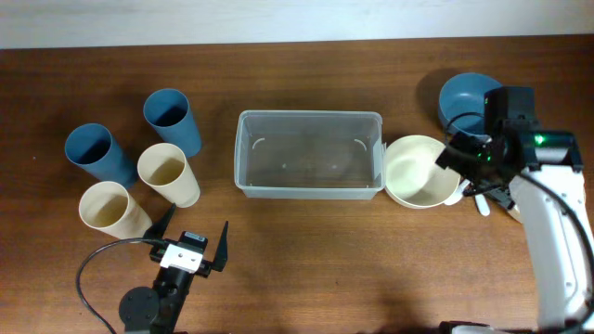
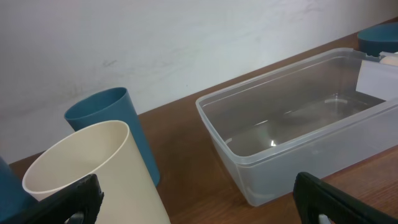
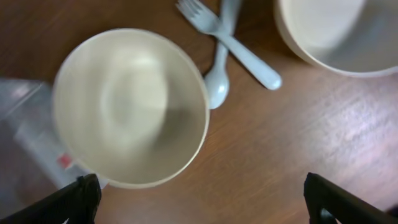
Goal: Pack container
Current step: 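Move the right gripper to the rim of the near cream bowl and grasp it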
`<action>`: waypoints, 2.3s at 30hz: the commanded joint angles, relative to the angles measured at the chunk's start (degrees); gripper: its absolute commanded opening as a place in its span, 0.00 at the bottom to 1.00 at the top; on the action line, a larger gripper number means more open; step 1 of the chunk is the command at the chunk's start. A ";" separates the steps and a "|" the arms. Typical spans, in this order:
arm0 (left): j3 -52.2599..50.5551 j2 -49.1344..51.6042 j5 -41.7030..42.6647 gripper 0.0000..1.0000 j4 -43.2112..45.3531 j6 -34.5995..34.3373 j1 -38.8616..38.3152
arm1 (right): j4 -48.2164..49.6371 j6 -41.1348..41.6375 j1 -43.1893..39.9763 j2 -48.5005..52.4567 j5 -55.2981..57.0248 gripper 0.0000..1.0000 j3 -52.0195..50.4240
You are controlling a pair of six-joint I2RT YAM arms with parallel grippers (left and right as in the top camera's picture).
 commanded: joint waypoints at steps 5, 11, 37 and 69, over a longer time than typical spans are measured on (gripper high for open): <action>-0.39 -0.44 -0.42 1.00 -0.04 0.50 0.28 | 0.83 6.36 -3.50 6.10 0.92 0.99 -0.57; -0.39 -0.44 -0.42 1.00 -0.04 0.50 0.28 | 3.98 6.29 -3.67 11.54 0.26 0.99 -3.21; -0.39 -0.44 -0.42 1.00 -0.04 0.50 0.28 | 20.11 4.35 -3.67 18.25 -1.03 0.40 -15.37; -0.39 -0.44 -0.42 1.00 -0.04 0.50 0.28 | 16.50 1.05 -8.44 16.94 3.06 0.04 -15.26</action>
